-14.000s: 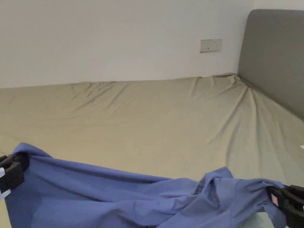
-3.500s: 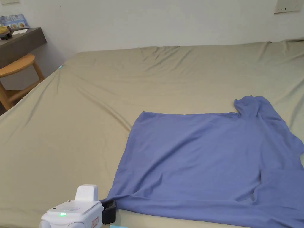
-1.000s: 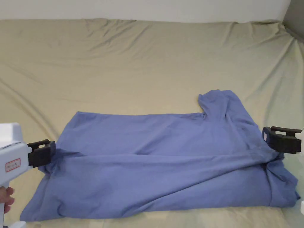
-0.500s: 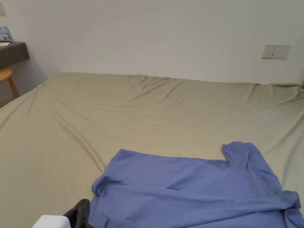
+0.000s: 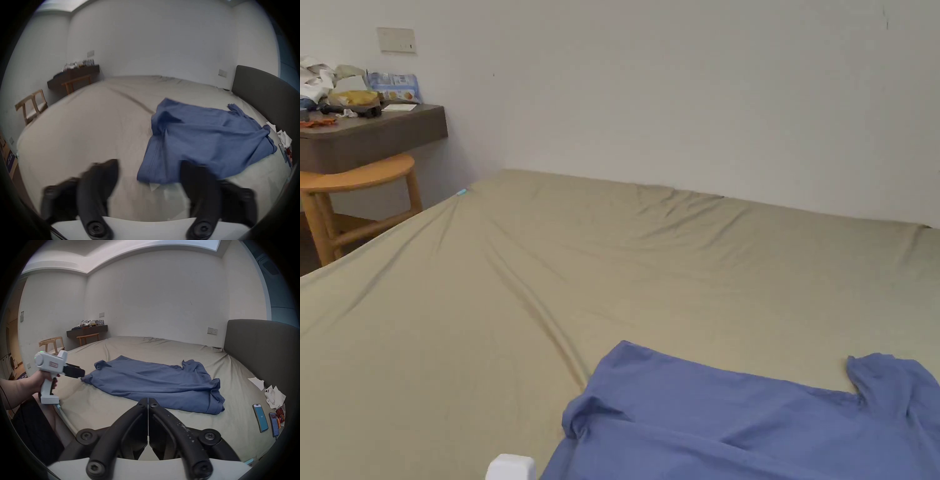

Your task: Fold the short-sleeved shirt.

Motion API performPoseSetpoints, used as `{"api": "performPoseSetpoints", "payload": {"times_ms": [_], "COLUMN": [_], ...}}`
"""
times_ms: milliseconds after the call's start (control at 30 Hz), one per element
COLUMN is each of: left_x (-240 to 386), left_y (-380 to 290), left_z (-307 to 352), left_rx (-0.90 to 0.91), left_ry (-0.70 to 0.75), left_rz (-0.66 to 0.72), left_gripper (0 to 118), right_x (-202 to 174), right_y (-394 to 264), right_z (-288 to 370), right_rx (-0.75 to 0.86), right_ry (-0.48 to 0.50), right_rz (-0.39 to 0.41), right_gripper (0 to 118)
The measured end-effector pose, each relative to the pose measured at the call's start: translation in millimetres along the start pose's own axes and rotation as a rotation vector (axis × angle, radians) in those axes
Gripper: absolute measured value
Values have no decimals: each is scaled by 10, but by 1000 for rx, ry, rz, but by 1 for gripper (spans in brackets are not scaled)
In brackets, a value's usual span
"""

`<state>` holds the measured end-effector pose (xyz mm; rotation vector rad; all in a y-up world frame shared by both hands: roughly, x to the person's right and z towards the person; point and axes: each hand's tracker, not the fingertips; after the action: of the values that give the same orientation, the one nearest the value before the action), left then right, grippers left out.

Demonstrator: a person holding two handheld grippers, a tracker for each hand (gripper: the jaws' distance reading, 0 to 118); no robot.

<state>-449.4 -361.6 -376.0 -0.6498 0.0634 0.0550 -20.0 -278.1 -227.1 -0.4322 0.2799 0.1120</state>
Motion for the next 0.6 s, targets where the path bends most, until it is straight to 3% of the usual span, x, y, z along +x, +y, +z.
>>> {"api": "performPoseSetpoints", "payload": {"times_ms": [133, 233, 333, 400, 600], "left_x": [64, 153, 154, 214, 254], "left_y": [16, 22, 47, 18, 24], "left_z": [-311, -484, -455, -443, -364], "left_rx": [-21, -144, -114, -92, -75], "left_ry": [-15, 7, -53, -50, -55], "left_rz": [-18, -67, -63, -92, -124], "left_gripper": [93, 76, 45, 4, 4], "right_x": [-60, -37, -36, -25, 156], "right_y": [-7, -53, -47, -58, -37], "right_z": [-81, -149, -212, -267, -336], "right_rx": [-24, -52, -76, -86, -91], "right_ry": [2, 7, 6, 5, -1], "right_rz": [23, 3, -10, -9, -38], "right_gripper": [3, 3, 3, 3, 3]}}
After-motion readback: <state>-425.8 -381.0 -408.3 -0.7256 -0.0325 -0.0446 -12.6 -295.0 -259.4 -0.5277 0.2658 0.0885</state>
